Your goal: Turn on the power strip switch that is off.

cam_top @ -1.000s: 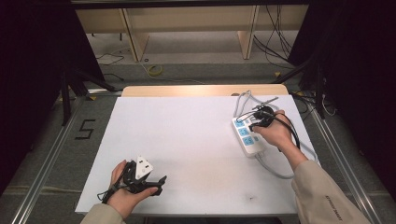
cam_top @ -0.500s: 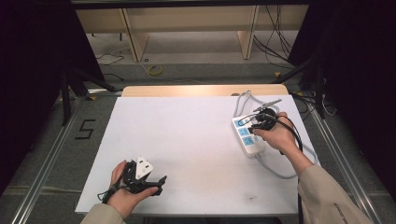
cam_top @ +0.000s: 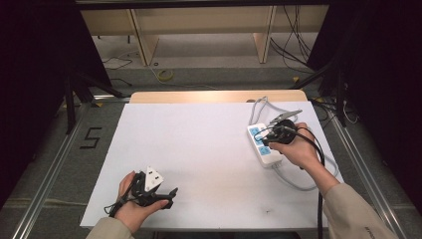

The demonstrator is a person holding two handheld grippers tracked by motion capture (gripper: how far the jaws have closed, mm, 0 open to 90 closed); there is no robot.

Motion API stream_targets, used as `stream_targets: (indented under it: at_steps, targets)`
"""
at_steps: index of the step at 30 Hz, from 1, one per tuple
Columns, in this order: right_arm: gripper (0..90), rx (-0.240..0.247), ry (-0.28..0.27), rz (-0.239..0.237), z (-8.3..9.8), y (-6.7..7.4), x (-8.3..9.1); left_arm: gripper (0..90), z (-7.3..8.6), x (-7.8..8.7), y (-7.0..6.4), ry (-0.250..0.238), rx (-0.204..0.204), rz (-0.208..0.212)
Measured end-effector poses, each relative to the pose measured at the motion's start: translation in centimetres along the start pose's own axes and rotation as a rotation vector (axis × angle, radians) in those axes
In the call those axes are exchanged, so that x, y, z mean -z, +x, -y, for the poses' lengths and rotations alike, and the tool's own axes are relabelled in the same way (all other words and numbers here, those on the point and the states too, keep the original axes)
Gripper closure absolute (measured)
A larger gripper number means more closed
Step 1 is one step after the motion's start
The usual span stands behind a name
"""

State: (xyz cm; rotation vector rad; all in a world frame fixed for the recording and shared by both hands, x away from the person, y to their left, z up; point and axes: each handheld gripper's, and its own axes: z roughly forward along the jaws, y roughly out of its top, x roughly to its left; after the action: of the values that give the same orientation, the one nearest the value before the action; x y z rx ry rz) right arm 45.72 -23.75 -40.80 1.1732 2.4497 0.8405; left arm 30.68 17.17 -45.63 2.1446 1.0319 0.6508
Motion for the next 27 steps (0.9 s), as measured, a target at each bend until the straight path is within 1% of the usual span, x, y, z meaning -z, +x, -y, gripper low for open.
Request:
stream_targets:
  at_steps: [1, 3, 11, 12, 14, 27]
  targets:
    - [69.8, 0.005, -0.005, -0.001, 0.0, 0.0, 0.1, 14.4, 0.0, 0.0, 0.0, 0.0, 0.0, 0.0]
    - [68.8, -0.002, -0.008, -0.01, 0.2, 0.2, 0.3, 14.4, 0.0, 0.0, 0.0, 0.0, 0.001, 0.0]
    - [65.7, -0.002, -0.022, -0.021, 1.1, 0.7, 0.8, 14.4, 0.0, 0.0, 0.0, 0.001, 0.002, -0.001]
    - [65.2, 0.006, -0.025, -0.02, 1.2, 0.8, 0.9, 14.4, 0.0, 0.0, 0.0, 0.002, 0.001, -0.001]
    - [64.6, -0.005, -0.033, -0.027, 1.4, 1.0, 1.2, 14.4, 0.0, 0.0, 0.0, 0.002, 0.001, -0.001]
    - [58.2, 0.002, -0.078, -0.058, 3.3, 2.2, 2.2, 14.6, 0.1, 0.0, 0.0, 0.001, 0.002, -0.002]
